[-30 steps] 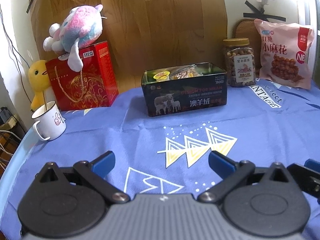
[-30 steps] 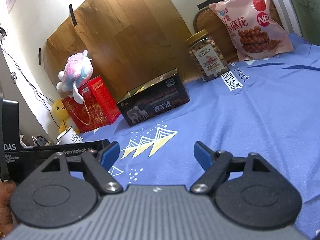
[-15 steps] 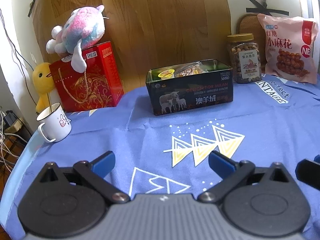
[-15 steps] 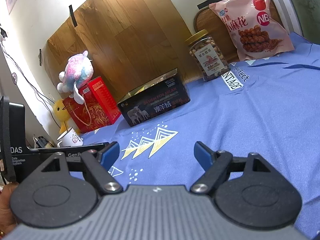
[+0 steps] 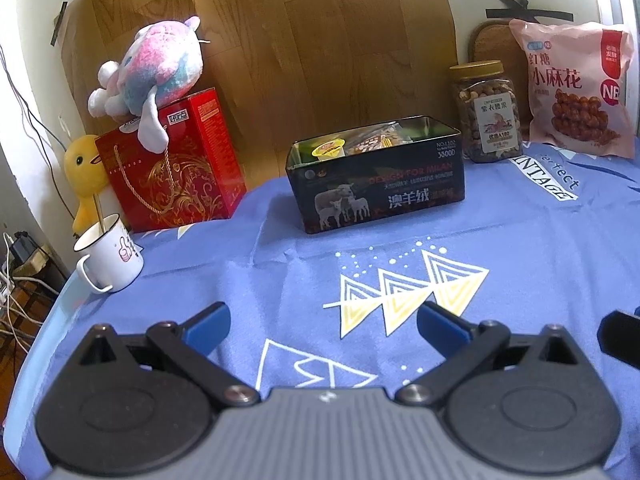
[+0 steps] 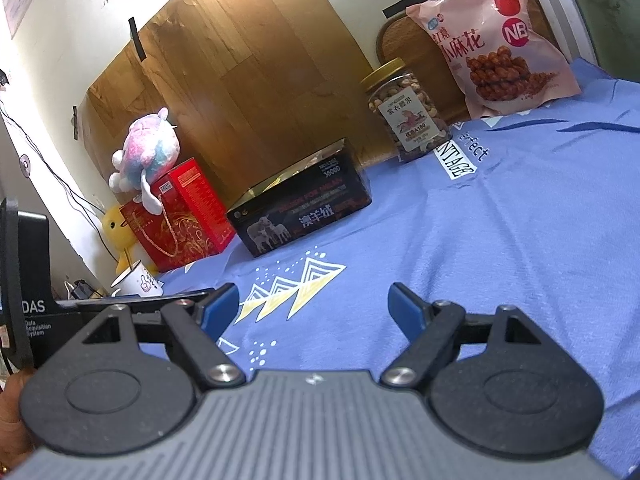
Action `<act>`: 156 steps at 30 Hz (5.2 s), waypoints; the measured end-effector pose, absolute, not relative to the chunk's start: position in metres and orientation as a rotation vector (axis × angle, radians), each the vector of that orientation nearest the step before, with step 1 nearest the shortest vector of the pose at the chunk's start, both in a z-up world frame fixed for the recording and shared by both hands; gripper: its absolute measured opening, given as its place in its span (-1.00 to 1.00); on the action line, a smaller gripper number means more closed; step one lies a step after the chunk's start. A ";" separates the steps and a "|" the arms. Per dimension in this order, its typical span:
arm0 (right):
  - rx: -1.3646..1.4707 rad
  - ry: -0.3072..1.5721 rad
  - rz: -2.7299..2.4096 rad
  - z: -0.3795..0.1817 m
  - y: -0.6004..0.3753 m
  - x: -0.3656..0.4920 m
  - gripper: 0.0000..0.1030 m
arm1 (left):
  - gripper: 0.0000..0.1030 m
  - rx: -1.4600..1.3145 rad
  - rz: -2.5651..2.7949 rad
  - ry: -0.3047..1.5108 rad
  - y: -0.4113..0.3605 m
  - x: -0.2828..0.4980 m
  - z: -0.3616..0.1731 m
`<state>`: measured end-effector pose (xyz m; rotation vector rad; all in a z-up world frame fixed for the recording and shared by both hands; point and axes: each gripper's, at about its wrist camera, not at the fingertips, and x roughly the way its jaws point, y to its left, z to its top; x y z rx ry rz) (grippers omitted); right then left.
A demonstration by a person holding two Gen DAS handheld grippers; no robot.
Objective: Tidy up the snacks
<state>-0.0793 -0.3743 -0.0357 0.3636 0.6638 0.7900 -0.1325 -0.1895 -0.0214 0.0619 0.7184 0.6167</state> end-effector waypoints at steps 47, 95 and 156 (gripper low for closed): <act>0.369 0.652 0.800 -0.033 -0.377 -0.077 0.62 | 1.00 0.188 0.699 0.636 -0.195 -0.135 -0.016; 0.384 0.650 0.793 -0.033 -0.380 -0.075 0.62 | 1.00 0.193 0.638 0.680 -0.200 -0.131 -0.021; 0.384 0.656 0.785 -0.035 -0.382 -0.074 0.62 | 1.00 0.038 0.545 0.768 -0.197 -0.124 -0.028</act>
